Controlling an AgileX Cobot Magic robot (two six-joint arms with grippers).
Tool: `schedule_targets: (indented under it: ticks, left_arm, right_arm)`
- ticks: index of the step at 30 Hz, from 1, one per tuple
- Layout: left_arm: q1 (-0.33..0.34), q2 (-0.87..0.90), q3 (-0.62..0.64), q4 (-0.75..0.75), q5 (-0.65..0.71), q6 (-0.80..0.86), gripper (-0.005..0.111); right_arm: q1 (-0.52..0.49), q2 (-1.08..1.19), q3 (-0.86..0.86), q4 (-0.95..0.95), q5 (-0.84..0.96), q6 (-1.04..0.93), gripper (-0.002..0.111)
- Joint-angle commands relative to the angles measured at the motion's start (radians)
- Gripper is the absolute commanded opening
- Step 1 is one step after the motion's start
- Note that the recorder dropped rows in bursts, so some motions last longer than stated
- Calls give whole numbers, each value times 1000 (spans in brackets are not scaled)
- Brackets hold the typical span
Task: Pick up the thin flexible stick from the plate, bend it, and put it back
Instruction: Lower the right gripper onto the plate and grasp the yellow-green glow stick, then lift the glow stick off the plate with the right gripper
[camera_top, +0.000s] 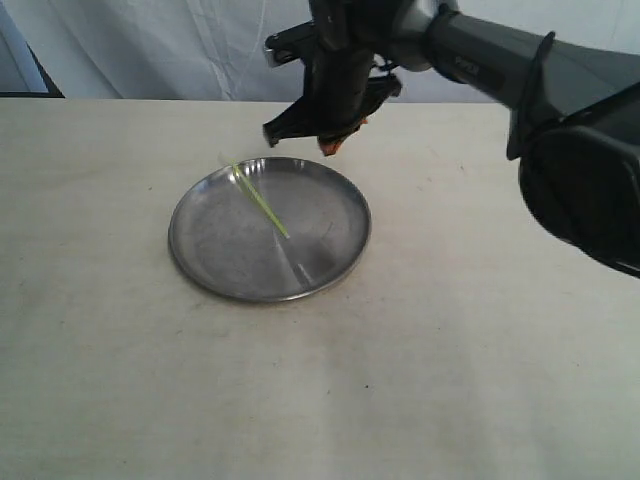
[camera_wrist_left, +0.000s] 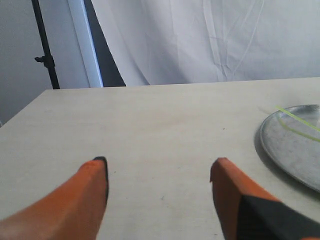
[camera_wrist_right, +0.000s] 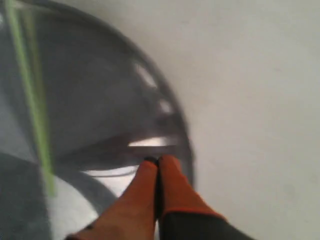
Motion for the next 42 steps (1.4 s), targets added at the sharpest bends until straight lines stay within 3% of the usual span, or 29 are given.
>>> schedule_targets:
  ticks: [1,3,5,6,8,18,19,20,21,22,42]
  left_arm:
    - [0,-5,5,0,2,-3,58]
    - [0,-5,5,0,2,-3,58]
    - [0,-5,5,0,2,-3,58]
    - [0,-5,5,0,2,-3,58]
    - [0,-5,5,0,2,-3,58]
    - [0,-5,5,0,2,-3,58]
    - [0,-5,5,0,2,-3,58]
    - [0,-5,5,0,2,-3,58]
    - [0,-5,5,0,2,-3,58]
    - [0,-5,5,0,2,-3,58]
    - [0,-5,5,0,2,-3,58]
  right_arm:
    - [36,38,-40,131,-60,-24,-1]
    - [58,52,-40,111,-62,-62,5]
    - [72,64,-40,111,-53,-80,27]
    - [78,69,-40,138,-53,-80,45]
    - [87,81,-40,144,-55,-80,58]
    - [106,201,-37,8,-137,19,55]
    - [110,212,-37,8,-124,19,46]
    - [115,222,-37,8,-109,19,31]
    - [118,227,-37,8,-96,-2,9]
    - [120,230,-37,20,-83,-23,1]
    - [122,-15,-37,-2,40,-48,-1]
